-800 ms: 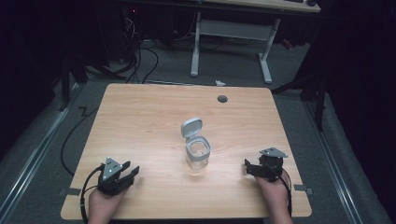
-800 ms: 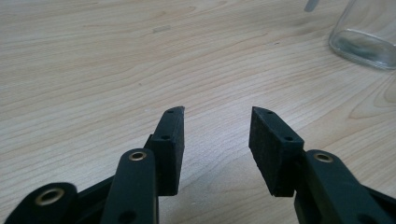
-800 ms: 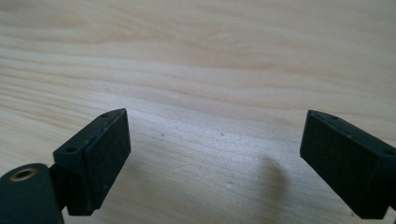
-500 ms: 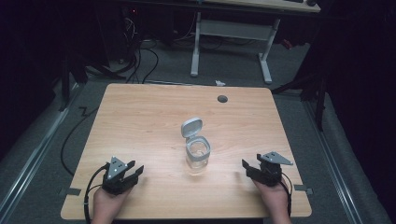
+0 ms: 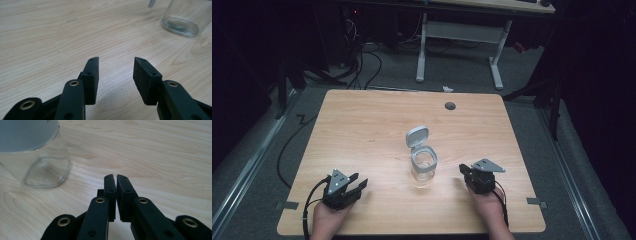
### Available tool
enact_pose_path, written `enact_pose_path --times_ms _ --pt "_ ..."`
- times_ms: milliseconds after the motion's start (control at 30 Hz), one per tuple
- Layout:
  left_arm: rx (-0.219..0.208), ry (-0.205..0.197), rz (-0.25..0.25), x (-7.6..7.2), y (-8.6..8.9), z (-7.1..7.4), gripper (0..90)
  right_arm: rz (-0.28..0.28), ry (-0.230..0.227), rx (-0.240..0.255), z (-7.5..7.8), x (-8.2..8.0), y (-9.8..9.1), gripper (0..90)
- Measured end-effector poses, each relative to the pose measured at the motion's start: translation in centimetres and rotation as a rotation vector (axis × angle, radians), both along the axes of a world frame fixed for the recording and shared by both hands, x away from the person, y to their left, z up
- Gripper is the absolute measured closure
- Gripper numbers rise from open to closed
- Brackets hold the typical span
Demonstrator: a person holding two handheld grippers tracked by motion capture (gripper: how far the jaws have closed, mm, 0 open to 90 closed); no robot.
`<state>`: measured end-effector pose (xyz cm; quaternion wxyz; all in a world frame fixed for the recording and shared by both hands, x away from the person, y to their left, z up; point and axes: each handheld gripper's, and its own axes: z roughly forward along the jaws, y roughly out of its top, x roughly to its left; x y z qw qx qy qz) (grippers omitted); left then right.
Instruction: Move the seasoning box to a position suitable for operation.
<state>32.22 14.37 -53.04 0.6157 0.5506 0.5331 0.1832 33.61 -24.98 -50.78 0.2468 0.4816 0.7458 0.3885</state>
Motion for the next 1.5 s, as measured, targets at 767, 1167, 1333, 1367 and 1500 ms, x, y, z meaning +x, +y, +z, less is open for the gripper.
enact_pose_path --times_ms 767,1167,1333,1367,1500 --pt "-0.005 -0.009 -0.029 -0.2 -0.3 0.2 55.7 0.128 -0.020 -0.017 0.3 2.8 5.8 90.0" --pt "-0.007 -0.010 -0.026 -0.2 -0.3 0.2 54.5 0.140 -0.037 -0.014 0.1 2.0 6.2 89.7" --pt "-0.006 -0.009 -0.029 -0.2 -0.4 0.2 54.9 0.153 -0.042 -0.004 -0.1 1.1 6.6 88.7" --pt "-0.004 -0.009 -0.030 -0.2 -0.4 0.2 54.9 0.156 -0.043 -0.005 -0.1 1.0 6.6 88.6" --pt "-0.007 -0.009 -0.030 -0.2 -0.4 0.2 55.2 0.159 -0.049 -0.008 -0.2 0.6 6.8 88.5"
